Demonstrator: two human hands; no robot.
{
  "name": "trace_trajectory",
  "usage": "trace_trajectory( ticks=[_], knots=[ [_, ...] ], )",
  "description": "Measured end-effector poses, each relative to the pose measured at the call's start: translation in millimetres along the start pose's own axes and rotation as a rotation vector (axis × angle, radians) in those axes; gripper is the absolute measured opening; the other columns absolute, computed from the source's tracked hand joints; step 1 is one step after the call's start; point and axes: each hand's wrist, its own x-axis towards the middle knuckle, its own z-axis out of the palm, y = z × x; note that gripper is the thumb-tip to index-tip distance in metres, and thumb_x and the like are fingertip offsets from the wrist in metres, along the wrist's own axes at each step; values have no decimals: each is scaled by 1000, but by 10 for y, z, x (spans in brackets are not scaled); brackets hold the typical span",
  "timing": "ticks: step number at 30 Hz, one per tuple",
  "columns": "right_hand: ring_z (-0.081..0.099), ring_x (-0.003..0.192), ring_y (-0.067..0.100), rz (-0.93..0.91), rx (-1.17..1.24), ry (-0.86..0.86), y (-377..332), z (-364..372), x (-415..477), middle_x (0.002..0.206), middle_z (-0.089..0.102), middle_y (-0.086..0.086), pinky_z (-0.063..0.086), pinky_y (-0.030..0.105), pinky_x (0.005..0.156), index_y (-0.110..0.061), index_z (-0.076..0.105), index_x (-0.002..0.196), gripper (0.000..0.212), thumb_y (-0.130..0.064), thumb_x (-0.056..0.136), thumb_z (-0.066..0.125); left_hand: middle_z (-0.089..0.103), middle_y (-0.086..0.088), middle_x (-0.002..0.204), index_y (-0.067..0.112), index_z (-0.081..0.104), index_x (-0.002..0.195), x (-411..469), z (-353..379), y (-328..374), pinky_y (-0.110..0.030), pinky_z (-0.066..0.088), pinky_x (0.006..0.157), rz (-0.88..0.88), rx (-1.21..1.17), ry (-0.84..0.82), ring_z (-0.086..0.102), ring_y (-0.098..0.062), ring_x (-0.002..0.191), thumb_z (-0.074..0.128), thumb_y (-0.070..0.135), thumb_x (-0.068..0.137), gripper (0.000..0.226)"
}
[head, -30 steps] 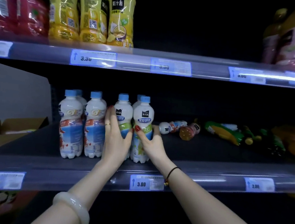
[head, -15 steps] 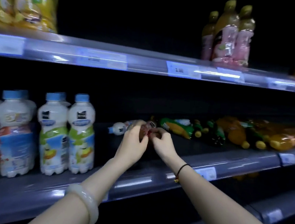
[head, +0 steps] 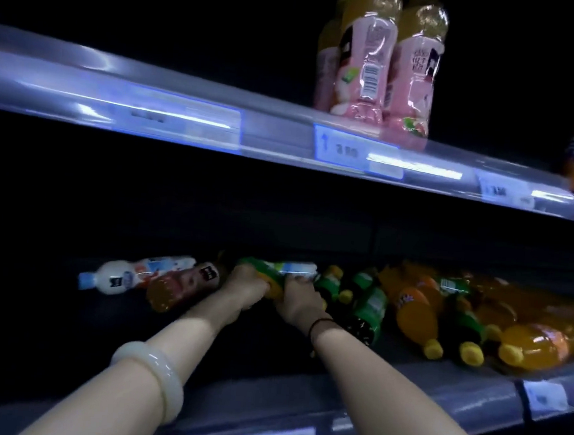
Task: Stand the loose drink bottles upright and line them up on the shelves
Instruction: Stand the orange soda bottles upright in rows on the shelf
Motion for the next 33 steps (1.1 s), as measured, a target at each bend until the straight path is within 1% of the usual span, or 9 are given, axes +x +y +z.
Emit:
trace_trajectory(
  ticks=[3, 7, 11, 14, 18, 21, 24, 28, 33],
  knots=[
    [31, 133, 36, -61, -30, 2, 117, 39, 116, 143, 35, 17, 30, 47, 105, -9, 31, 141, 53, -21, 93, 49, 54, -2, 96, 21, 50, 104, 156, 174, -6, -32, 42, 87, -128, -106, -62, 48, -20, 99, 57, 12, 89, 19],
    [33, 130, 39, -117, -13, 18, 214, 7, 146, 138, 40, 20, 32, 46, 104, -6, 40, 135, 46, -14, 92, 50, 65, -15, 107, 13, 61, 105, 348, 452, -43, -24, 42, 65, -78, 31, 7, 61, -22, 85, 55, 20, 91, 17],
    [57, 111, 37, -192, 222, -60, 370, -163, 144, 117, 60, 23, 47, 38, 91, 2, 59, 112, 27, -6, 90, 47, 63, -14, 117, 12, 61, 113, 445, 630, 23, -29, 45, 83, -45, 364, 136, 61, -31, 106, 52, 32, 92, 31],
    [62, 103, 36, -161, 283, 51, 632, -397, 70, 114, 63, 24, 47, 33, 82, 3, 62, 105, 24, -2, 89, 45, 54, -16, 118, 14, 62, 114, 425, 823, 172, -35, 45, 94, 147, 454, 261, 53, -34, 112, 56, 29, 87, 31],
    [58, 109, 35, -59, 109, 162, 1259, -706, -88, 119, 61, 19, 48, 41, 89, -4, 60, 114, 27, -6, 90, 48, 57, -19, 115, 4, 64, 112, 285, 1378, 537, -29, 39, 91, 486, 411, 73, 55, -32, 108, 52, -1, 84, 31],
    [43, 128, 36, 187, -60, 86, 1822, -841, -202, 139, 45, 16, 39, 43, 100, -11, 44, 135, 50, -33, 91, 55, 60, -12, 120, 9, 63, 116, 281, 1763, 719, -21, 42, 84, 546, 404, -86, 57, -27, 111, 52, -3, 82, 38],
    [51, 122, 32, 313, 63, -69, 2140, -850, -259, 136, 50, 15, 45, 30, 87, -9, 39, 138, 71, -51, 84, 58, 53, -10, 133, 9, 52, 131, 306, 2041, 790, -21, 44, 88, 456, 487, -370, 52, -24, 120, 48, -7, 83, 51],
    [63, 98, 30, 238, 218, 10, 2312, -906, -194, 104, 65, 13, 41, 27, 67, -10, 61, 99, 38, -45, 84, 57, 39, -5, 145, 14, 27, 147, 314, 2219, 809, -19, 33, 103, 441, 596, -520, 40, -16, 130, 54, 1, 85, 69],
    [61, 103, 28, 274, 582, -18, 2546, -1153, -122, 110, 65, 7, 53, 34, 83, -11, 61, 111, 60, -49, 66, 72, 33, -1, 147, 32, 8, 150, 494, 2347, 849, -30, 37, 107, 530, 530, -455, 37, -18, 133, 74, 1, 66, 112]
  ],
)
